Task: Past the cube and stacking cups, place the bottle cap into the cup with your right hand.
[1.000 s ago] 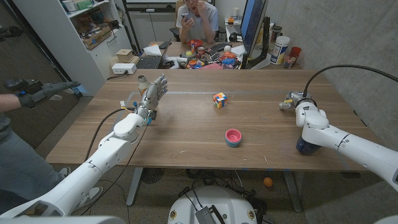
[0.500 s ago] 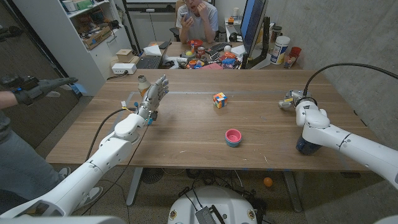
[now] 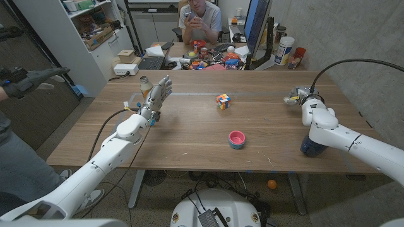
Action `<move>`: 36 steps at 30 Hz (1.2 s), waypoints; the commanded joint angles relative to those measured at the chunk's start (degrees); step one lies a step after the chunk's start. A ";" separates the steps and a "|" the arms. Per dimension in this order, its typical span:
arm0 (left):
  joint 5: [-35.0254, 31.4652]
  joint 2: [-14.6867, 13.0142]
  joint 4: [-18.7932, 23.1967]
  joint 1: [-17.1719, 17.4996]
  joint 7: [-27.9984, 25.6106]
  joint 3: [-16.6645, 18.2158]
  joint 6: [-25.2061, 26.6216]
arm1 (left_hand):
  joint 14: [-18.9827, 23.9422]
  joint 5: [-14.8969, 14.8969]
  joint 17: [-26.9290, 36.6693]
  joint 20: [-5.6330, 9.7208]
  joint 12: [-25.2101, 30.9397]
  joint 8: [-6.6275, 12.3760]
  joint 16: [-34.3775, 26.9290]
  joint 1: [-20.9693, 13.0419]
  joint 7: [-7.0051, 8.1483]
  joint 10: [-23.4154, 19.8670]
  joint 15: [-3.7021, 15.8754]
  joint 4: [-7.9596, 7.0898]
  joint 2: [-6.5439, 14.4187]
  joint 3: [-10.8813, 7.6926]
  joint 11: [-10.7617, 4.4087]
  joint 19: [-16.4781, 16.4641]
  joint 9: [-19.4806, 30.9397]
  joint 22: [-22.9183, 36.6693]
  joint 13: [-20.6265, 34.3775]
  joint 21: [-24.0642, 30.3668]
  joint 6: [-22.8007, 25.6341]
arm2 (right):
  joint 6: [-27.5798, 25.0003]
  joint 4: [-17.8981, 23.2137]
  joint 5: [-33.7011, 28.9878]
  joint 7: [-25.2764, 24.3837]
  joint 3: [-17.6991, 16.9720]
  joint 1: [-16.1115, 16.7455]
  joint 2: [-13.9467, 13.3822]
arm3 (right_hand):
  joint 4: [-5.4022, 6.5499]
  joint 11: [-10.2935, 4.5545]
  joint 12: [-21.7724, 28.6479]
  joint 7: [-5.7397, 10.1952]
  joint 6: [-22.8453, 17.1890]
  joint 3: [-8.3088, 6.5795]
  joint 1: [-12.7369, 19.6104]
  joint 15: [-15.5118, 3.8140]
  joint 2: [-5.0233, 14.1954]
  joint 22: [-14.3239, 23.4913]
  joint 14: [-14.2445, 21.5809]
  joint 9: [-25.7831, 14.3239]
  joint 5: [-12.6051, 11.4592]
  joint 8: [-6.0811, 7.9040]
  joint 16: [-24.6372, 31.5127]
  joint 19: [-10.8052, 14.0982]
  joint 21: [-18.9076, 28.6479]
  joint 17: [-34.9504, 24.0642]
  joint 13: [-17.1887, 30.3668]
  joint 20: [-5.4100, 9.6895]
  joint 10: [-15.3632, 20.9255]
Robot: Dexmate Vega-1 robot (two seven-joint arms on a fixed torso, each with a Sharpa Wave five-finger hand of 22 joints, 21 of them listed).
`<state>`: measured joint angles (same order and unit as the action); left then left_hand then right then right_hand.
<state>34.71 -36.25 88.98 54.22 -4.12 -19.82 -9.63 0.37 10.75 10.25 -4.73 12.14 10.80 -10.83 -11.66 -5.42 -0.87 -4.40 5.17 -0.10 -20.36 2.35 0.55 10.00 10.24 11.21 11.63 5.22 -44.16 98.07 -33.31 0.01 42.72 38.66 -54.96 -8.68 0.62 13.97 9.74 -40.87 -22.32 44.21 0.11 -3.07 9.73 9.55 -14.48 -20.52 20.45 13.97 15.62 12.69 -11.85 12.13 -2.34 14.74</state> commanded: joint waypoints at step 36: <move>0.41 0.57 -3.79 -3.99 4.68 -1.10 -1.15 | -0.47 -0.15 0.26 -0.37 -0.13 -0.02 0.03 -0.73 -0.07 0.45 -0.29 0.88 0.95 -0.44 -0.23 0.55 0.31 0.21 0.14 -0.14 0.34 | -16.25 26.48 4.98 -6.55 -14.03 17.24 -12.14 | -0.11 0.27 -0.39 -2.35 -2.24 -1.43 1.79 0.21 0.93 0.18 1.05 -1.11 1.92 1.59 -0.17 0.77 -0.64 -0.27 0.34 -0.04 1.41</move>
<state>35.03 -35.99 86.42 51.34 -0.87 -20.47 -10.31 0.15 10.75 10.24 -5.03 12.14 10.81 -10.83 -12.17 -5.42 -0.87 -4.61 5.79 0.41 -20.69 2.35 0.85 10.00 10.24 11.21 11.63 5.22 -56.13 119.32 -30.73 -4.07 31.88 51.20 -64.35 -8.73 0.94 13.74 7.67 -42.91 -23.22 45.96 0.61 -2.76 9.73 10.05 -15.32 -18.75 21.45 13.96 15.93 12.07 -11.85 12.39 -2.66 15.69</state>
